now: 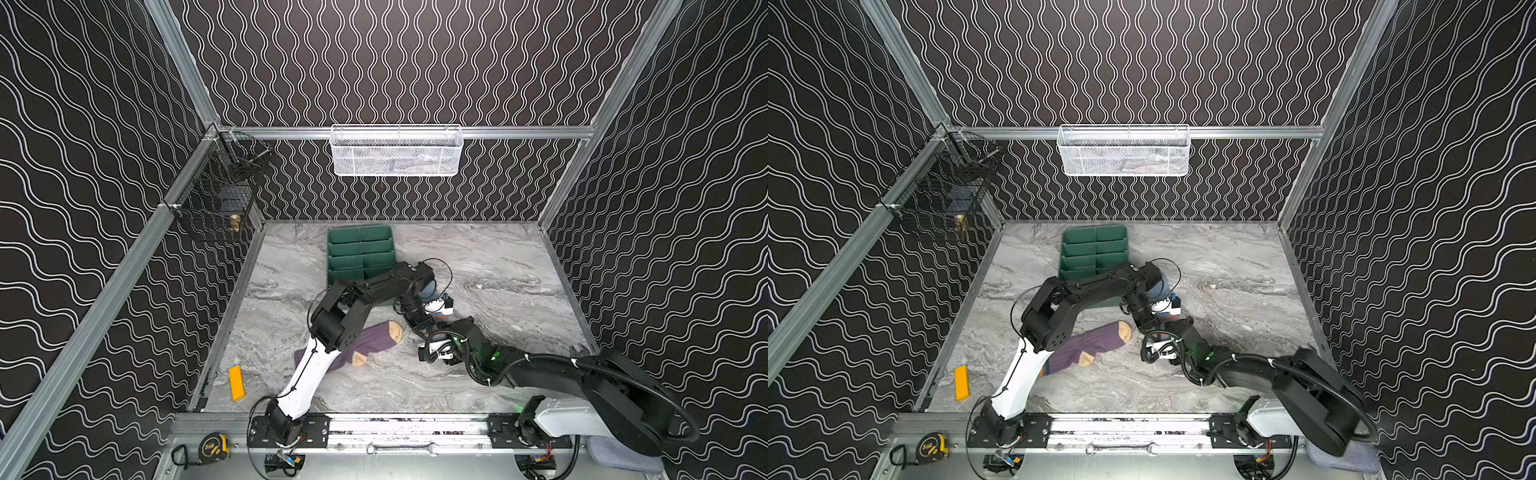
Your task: Roll the socks
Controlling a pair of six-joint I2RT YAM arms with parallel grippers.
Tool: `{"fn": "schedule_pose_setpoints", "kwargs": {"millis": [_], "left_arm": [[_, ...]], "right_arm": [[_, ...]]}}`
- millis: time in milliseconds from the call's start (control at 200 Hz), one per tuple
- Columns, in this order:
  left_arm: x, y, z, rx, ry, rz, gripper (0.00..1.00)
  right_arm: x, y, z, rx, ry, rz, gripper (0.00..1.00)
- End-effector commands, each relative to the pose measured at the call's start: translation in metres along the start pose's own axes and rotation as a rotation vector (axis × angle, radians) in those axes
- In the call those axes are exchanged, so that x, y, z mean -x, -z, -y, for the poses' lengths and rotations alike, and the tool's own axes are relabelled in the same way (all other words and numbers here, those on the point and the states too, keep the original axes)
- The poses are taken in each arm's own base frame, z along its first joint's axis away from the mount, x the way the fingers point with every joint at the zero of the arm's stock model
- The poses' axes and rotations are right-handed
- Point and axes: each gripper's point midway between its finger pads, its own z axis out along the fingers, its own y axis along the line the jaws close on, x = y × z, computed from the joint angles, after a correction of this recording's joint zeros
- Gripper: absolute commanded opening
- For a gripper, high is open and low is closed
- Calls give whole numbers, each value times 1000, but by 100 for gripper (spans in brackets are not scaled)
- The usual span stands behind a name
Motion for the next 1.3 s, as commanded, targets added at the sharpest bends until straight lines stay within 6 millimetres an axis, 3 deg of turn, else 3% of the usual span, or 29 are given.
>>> {"fn": "schedule_pose_setpoints", "kwargs": {"millis": [0,145,305,400,571,666,851,951,1001,1076,1141,1226,1296], "left_arm": [[-49,-9,-38,199,67,-213,2],[-47,-9,-37,195,64,-202,2],[-38,-4,-40,218,53,-177,4],[-28,2,-45,255,50,-158,7],[-3,26,-49,358,5,-61,32],[10,46,-42,408,-46,29,40],[32,121,-27,650,-133,260,46],[28,189,-19,905,-140,409,46],[17,223,-15,1047,-129,476,47],[-1,274,10,1205,-156,605,49],[-12,296,41,1232,-253,681,52],[-25,295,89,1141,-479,698,53],[-39,277,131,997,-697,681,53]], "right_arm": [[0,-6,4,-3,-19,-8,63],[-2,-8,-17,100,-16,-16,47],[0,0,-45,231,-10,-1,15],[4,11,-61,328,-34,20,3],[8,26,-78,458,-111,22,0],[9,28,-80,510,-156,-5,0],[9,35,-73,612,-259,-50,0],[10,40,-64,657,-325,-65,0],[10,43,-61,680,-360,-71,0],[13,44,-54,710,-417,-70,0],[15,43,-49,737,-457,-71,0],[17,38,-46,777,-501,-77,0],[17,32,-44,821,-550,-83,0]]}}
